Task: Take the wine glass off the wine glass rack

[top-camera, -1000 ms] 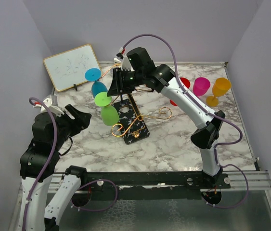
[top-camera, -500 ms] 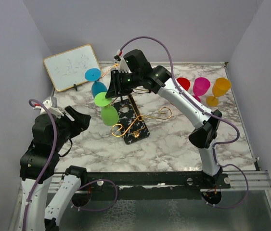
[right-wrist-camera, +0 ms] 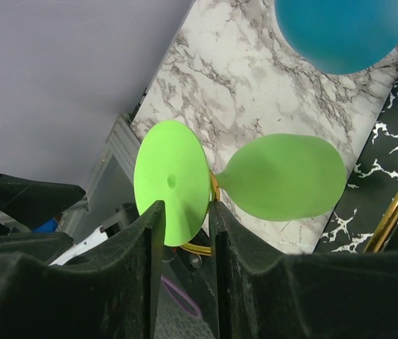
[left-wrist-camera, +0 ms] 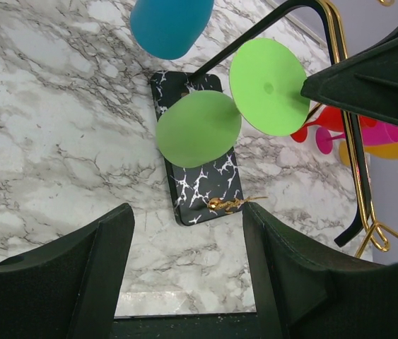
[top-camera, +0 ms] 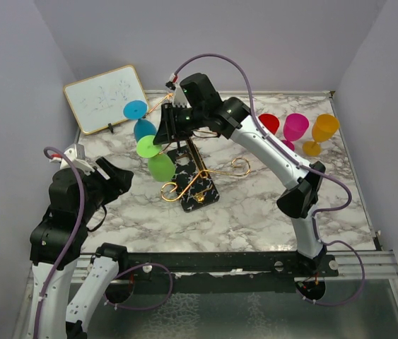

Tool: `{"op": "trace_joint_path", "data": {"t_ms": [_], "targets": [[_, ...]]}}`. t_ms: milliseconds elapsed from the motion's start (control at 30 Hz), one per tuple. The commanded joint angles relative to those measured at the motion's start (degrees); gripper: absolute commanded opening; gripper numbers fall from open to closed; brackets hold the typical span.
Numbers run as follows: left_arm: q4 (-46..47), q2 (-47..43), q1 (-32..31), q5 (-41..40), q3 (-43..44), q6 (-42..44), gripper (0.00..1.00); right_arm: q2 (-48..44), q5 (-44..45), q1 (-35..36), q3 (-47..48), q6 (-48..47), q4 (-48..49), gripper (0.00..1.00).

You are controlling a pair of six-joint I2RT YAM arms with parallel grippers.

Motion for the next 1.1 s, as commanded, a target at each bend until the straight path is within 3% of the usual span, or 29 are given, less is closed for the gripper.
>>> {"op": "trace_joint_path", "data": {"t_ms": [0, 1067], "targets": [[0.4, -0.8, -0.2, -0.7, -0.3, 0.0, 0.65, -1.3, -0.6, 1.6, 0.7, 1.2, 4.5, 0.31], [0.3, -1.5, -0.2, -0.9, -0.9, 0.0, 0.65, 0.5, -2.4, 3.0, 0.3, 0.8, 4.6, 0.29]]}}
